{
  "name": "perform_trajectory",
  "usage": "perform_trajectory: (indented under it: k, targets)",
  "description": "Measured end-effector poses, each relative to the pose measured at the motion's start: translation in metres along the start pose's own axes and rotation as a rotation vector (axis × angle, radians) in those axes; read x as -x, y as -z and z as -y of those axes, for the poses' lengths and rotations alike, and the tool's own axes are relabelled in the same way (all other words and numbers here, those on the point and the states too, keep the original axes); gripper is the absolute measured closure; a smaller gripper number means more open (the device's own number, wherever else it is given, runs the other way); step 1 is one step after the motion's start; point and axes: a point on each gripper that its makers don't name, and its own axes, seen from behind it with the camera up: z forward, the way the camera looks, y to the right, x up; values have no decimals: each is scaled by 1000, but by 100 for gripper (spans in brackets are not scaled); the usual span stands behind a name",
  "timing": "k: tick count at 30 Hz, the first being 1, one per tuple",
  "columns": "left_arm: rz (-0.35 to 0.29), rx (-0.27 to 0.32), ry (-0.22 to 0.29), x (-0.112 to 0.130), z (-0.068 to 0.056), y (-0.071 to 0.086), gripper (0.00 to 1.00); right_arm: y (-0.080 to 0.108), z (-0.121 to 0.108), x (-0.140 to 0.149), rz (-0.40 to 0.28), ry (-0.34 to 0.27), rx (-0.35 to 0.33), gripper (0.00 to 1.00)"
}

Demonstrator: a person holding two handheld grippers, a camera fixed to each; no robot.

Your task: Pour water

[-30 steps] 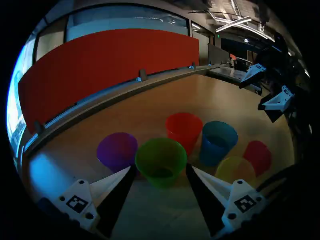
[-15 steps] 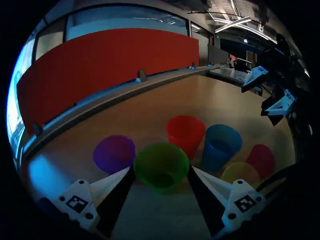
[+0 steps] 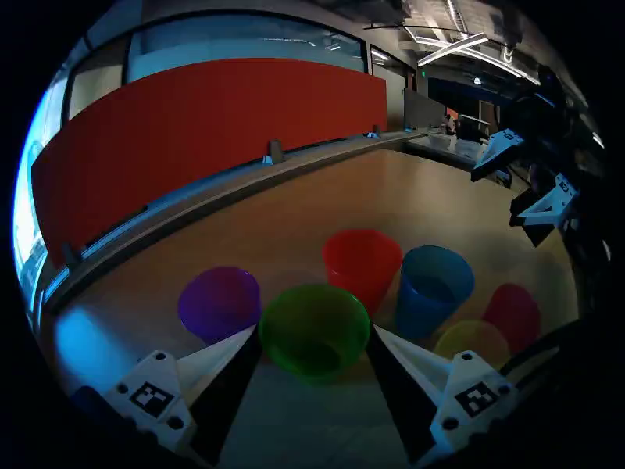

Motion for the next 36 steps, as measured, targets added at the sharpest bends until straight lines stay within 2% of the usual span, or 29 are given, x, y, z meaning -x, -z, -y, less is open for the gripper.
perform_trajectory:
  k: [8, 14, 20, 36]
  targets:
    - [-13, -5, -17, -1, -1, 2, 12, -2, -1, -1, -9, -6, 0, 0]
    - [-56, -16, -17, -12, 0, 15, 12, -4, 0, -5, -20, -14, -1, 0]
    - [-107, -39, -18, -24, 1, 36, 12, -5, 1, -10, -31, -16, -2, 0]
    - [-287, -108, -11, -65, -2, 108, 12, -15, -6, -16, -50, -23, -13, 0]
